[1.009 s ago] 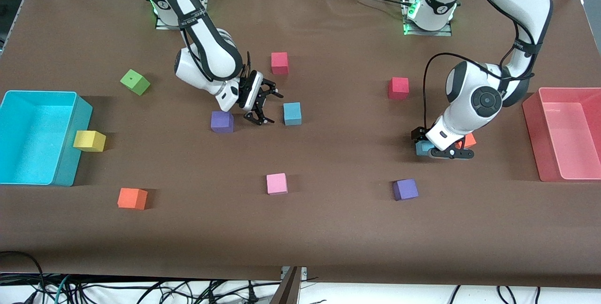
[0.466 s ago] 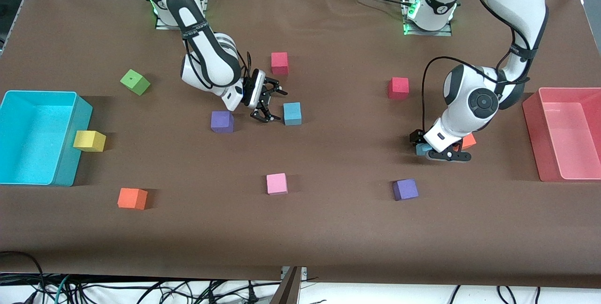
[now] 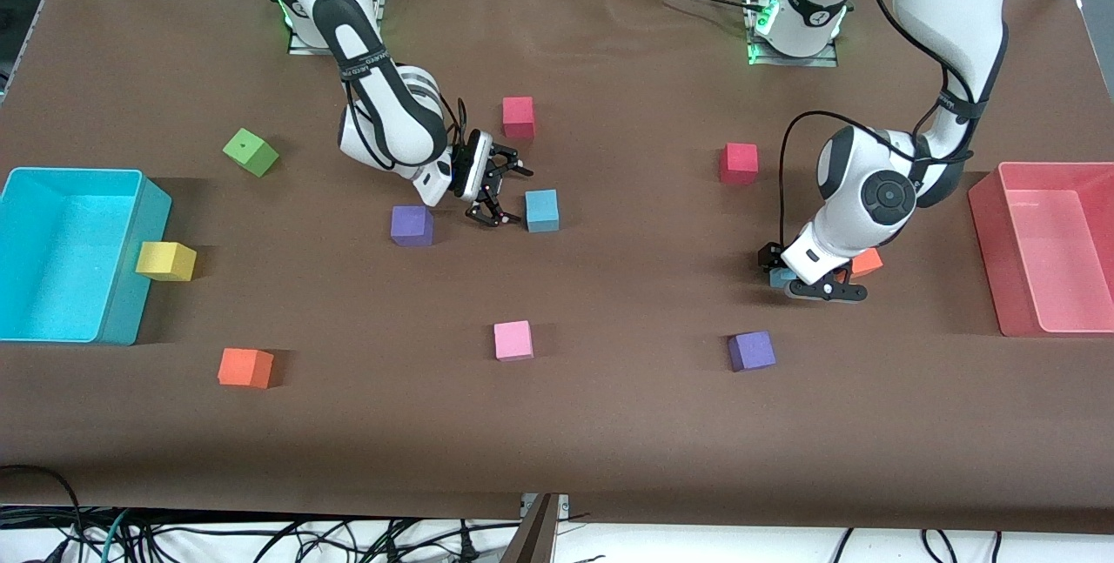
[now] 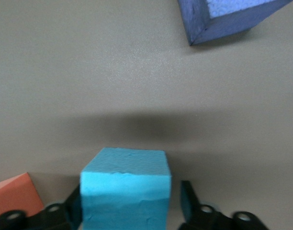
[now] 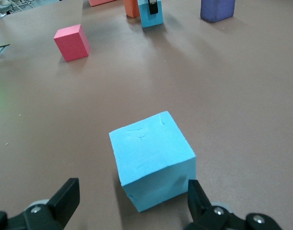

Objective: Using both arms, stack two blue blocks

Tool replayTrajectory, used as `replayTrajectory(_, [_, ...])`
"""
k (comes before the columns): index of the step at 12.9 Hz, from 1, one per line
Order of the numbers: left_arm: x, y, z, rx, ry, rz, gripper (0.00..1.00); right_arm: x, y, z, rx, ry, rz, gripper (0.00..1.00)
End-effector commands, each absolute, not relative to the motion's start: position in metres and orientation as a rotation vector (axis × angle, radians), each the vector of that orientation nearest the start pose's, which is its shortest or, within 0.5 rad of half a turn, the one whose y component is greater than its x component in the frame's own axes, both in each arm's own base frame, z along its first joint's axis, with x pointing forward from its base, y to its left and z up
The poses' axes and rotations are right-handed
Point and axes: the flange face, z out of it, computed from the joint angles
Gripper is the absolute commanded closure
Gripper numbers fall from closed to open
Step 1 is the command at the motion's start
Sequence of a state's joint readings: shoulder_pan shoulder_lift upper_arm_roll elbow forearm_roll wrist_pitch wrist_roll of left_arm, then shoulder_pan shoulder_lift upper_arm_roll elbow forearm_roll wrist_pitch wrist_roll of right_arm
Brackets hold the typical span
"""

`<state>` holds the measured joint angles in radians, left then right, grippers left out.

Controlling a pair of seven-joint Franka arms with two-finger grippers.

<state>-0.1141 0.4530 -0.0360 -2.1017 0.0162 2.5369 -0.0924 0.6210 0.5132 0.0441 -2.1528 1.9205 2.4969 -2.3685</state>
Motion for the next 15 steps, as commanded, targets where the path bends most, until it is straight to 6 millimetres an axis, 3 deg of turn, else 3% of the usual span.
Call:
replayTrajectory(1, [0.572, -0.085, 0.199, -3.12, 0.153, 0.047, 1.0, 0.423, 0.328, 0.137, -1.883, -1.366, -0.79, 0.0])
replayTrajectory(3, [0.574, -0.086, 0.218, -3.118, 0.14, 0.046, 1.0, 0.422, 0.328, 0.136, -1.883, -1.368, -0.789, 0.0])
replayTrajectory(7, [0.577, -0.121, 0.265, -3.137, 0.095, 0.053, 1.0, 0.422, 0.33, 0.135, -1.895, -1.342, -0.795, 0.0])
replayTrajectory(11, [0.584, -0.21, 0.318, -3.188, 0.009, 0.105, 1.0, 0.421, 0.334, 0.137, -1.889, -1.341, -0.801, 0.0])
replayTrajectory(15, [0.562, -0.308, 0.333, -3.199, -0.035, 0.059, 1.0, 0.422, 0.336, 0.137, -1.887, -1.338, -0.805, 0.0])
